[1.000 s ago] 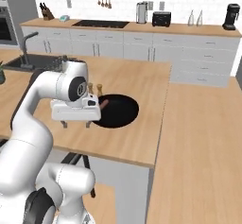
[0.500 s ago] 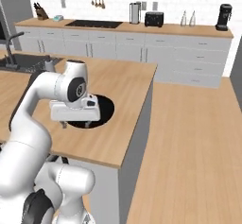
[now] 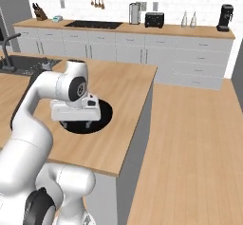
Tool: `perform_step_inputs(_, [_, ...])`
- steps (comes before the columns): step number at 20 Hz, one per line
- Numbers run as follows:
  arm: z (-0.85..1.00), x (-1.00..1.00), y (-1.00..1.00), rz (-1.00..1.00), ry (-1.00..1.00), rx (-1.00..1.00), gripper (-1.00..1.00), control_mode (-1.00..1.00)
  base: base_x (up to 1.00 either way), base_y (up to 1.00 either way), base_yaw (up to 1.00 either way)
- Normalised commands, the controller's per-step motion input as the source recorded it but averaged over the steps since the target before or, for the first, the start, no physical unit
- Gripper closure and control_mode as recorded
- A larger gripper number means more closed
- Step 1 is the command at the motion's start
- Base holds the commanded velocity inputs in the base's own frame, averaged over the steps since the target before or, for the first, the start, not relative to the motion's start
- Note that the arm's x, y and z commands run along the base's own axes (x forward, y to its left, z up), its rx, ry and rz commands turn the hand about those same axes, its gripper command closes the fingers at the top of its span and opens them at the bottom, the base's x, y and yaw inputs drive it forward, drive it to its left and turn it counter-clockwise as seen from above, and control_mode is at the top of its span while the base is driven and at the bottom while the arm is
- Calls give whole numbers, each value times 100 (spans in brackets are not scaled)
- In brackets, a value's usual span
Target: Place one bun and one sausage from the bowl on each plate.
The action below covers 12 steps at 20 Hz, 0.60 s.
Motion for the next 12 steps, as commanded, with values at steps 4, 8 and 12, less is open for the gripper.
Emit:
perform_step_inputs(4, [3, 77, 43, -10, 0, 1, -100, -100, 0, 0, 0])
perform_step_inputs(8, [2, 100, 62, -14, 0, 14, -100, -100, 0, 0, 0])
perform_step_inputs(12, [0, 100, 76, -12, 2, 5, -100, -100, 0, 0, 0])
